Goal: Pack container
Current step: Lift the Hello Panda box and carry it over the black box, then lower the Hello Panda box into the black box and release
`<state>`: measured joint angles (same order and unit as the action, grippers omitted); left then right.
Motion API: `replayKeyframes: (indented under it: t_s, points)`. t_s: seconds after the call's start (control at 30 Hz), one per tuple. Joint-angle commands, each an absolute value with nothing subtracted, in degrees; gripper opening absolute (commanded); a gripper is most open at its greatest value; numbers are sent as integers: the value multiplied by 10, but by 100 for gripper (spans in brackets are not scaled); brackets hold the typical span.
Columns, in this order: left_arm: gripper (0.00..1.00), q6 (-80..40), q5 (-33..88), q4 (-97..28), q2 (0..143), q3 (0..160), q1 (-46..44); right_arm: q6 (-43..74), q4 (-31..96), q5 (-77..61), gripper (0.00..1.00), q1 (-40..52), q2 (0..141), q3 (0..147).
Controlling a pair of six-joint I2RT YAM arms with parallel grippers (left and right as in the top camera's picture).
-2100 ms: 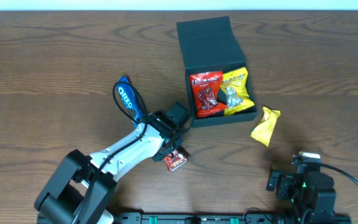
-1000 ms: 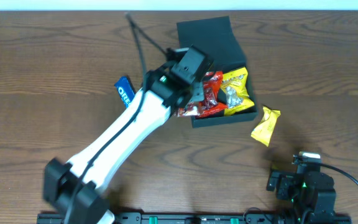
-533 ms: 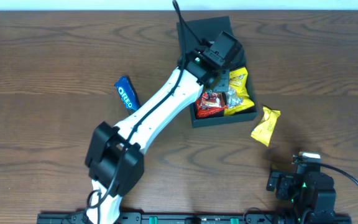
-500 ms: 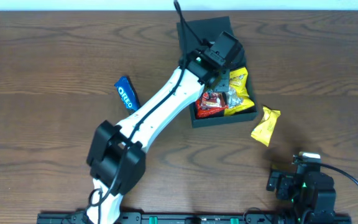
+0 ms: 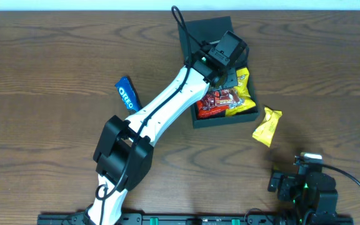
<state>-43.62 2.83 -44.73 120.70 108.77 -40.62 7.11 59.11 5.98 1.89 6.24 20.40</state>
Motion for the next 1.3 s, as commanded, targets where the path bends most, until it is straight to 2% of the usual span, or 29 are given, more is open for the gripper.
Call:
replayKeyframes:
  t_s: [0.0, 0.7, 0.77, 0.9, 0.97, 1.0, 1.27]
  points:
    - [27, -453, 30, -446, 1230, 1105, -407, 66, 594, 58, 99, 11, 60, 202]
    - [28, -489, 22, -450, 1306, 1105, -412, 66, 594, 58, 99, 11, 60, 202]
    - [37, -489, 21, -450, 1309, 1105, -412, 66, 594, 58, 99, 11, 60, 202]
    - [71, -489, 19, -452, 1308, 1105, -412, 66, 594, 58, 99, 11, 60, 202]
    - [91, -489, 18, -455, 1306, 1105, -412, 66, 594, 58, 99, 11, 60, 202]
    - [97, -489, 17, -458, 1305, 1106, -412, 66, 594, 58, 99, 11, 60, 202]
    - [96, -475, -6, -537, 1303, 1197, -417, 66, 594, 58, 99, 11, 60, 202]
